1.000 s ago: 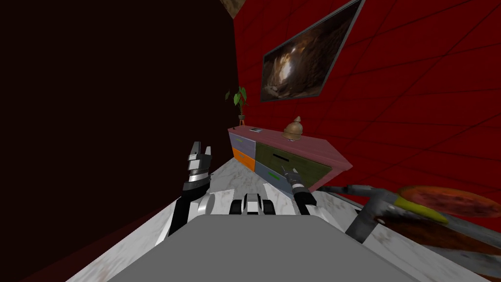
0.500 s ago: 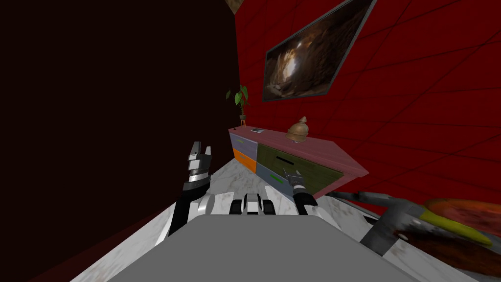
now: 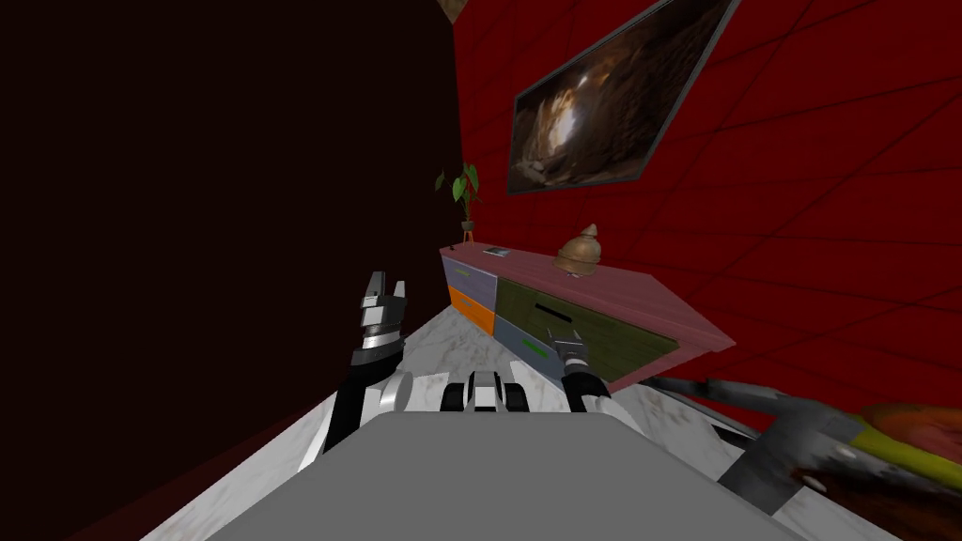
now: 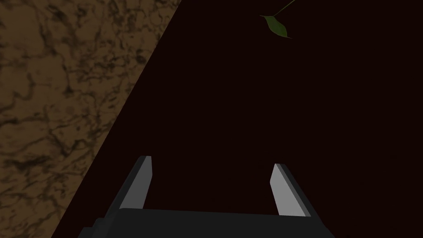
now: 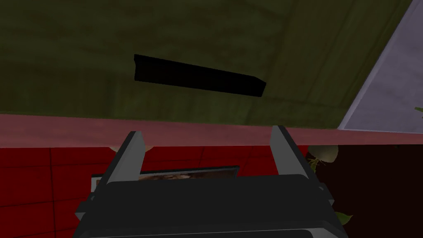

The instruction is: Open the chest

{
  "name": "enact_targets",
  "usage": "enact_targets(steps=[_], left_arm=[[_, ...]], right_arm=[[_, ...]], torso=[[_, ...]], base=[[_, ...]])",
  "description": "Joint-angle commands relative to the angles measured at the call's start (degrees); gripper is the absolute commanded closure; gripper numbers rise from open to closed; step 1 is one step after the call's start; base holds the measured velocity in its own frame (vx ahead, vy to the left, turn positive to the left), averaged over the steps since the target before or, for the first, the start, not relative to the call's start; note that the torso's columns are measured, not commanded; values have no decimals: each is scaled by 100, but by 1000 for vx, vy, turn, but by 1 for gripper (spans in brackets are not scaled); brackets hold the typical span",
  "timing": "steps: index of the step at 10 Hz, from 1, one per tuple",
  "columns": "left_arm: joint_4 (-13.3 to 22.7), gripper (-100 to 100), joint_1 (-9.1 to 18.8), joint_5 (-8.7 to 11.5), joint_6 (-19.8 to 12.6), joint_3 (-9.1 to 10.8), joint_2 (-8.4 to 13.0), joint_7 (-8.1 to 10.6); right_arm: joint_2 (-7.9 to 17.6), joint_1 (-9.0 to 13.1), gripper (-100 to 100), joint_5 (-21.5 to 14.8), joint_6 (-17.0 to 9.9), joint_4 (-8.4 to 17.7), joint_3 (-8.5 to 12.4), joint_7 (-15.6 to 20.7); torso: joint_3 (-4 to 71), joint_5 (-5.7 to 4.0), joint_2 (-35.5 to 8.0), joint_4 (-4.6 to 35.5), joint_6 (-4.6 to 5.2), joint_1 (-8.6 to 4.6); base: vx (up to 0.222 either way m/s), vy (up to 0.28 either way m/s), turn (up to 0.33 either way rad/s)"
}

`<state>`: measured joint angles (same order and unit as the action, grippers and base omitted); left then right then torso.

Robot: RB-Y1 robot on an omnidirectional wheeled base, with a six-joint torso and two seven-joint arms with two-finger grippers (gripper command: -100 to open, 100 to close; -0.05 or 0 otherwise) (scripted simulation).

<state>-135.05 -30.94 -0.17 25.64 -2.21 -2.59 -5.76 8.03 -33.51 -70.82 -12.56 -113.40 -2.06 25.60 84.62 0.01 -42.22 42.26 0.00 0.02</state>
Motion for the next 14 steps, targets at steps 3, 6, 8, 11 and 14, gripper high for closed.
enact_targets(steps=[3,6,8,11,14], left_arm=[[0,0,0,0,0,0,0,0],[0,0,0,0,0,0,0,0],[0,0,0,0,0,0,0,0],[0,0,0,0,0,0,0,0],[0,0,0,0,0,0,0,0]], right_arm=[[-56,-18,-100,-720,-360,240,17,274],[-60,-21,-100,-1281,-703,443,17,521],[-57,-24,-100,-1542,-862,534,18,635],[-42,-30,-100,-1995,-1148,691,18,843],[-14,-37,-100,-2409,-1385,814,18,1015]], torso=[[-9,-1,-12,4,0,1],[-6,-2,-9,3,0,-5],[2,1,5,0,-1,5],[-10,-3,-14,5,0,-7],[2,0,4,-1,0,2]], base=[[73,38,16],[73,28,21],[99,46,24],[69,25,16],[92,39,20]])
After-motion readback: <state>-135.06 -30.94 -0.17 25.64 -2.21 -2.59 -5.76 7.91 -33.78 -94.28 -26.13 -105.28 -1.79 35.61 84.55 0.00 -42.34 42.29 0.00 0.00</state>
